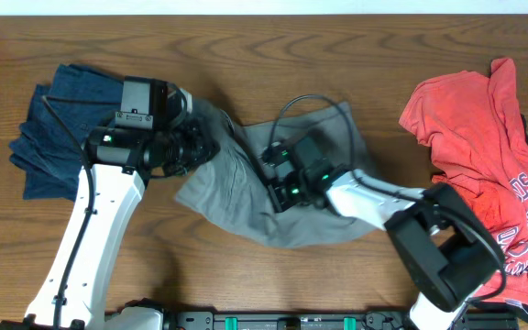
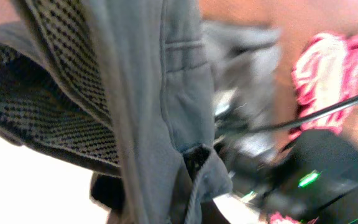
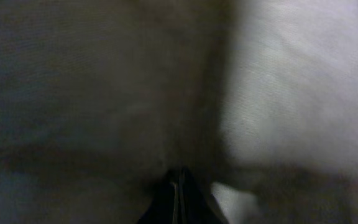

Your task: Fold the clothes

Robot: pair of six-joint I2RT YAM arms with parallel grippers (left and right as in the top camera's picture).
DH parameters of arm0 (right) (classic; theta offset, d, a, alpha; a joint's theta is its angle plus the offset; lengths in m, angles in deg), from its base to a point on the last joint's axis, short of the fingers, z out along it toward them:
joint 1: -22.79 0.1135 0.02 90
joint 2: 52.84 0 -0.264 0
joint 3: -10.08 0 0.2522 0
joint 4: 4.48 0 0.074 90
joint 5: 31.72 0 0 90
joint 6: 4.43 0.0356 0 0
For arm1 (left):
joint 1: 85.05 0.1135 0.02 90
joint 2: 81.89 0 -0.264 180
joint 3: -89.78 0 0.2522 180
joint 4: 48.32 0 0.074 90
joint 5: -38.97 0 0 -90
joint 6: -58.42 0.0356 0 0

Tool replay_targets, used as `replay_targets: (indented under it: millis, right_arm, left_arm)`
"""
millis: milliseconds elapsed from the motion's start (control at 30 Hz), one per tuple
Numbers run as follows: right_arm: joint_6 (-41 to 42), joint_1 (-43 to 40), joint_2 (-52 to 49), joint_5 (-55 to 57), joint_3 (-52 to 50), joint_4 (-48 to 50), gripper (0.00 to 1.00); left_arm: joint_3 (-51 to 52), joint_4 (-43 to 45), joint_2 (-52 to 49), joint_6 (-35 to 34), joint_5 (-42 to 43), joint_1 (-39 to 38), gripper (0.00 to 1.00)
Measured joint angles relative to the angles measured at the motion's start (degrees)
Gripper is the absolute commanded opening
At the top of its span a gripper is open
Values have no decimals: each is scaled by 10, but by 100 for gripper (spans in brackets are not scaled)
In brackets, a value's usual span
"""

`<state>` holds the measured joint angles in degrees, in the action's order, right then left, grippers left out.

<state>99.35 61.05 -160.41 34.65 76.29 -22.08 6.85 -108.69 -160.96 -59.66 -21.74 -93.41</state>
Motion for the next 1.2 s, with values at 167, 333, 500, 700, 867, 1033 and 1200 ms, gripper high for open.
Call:
replay_targets:
  millis: [167, 333, 500, 700, 867, 1033, 1200]
  right_arm:
    - [27, 50, -4, 10, 5, 16, 18]
    - [41, 22, 44, 89, 28, -132, 20]
    - [38, -74, 155, 179, 38, -279, 18]
    - [12, -164, 198, 224, 40, -395, 14]
    - [3, -177, 188, 231, -21, -351, 14]
    - [7, -177, 179, 233, -98, -279, 13]
    - [13, -177, 192, 229, -127, -234, 13]
  left_arm:
    - [0, 38, -1, -4, 5, -21, 6]
    - [0, 41, -1, -4, 6, -49, 6]
    - [0, 41, -1, -3, 6, -64, 6]
    - [0, 57, -1, -4, 5, -94, 6]
    - [0, 85, -2, -18, 5, -128, 6]
    - [0, 110, -3, -46, -7, -169, 6]
    - [0, 122, -12, -77, -42, -217, 6]
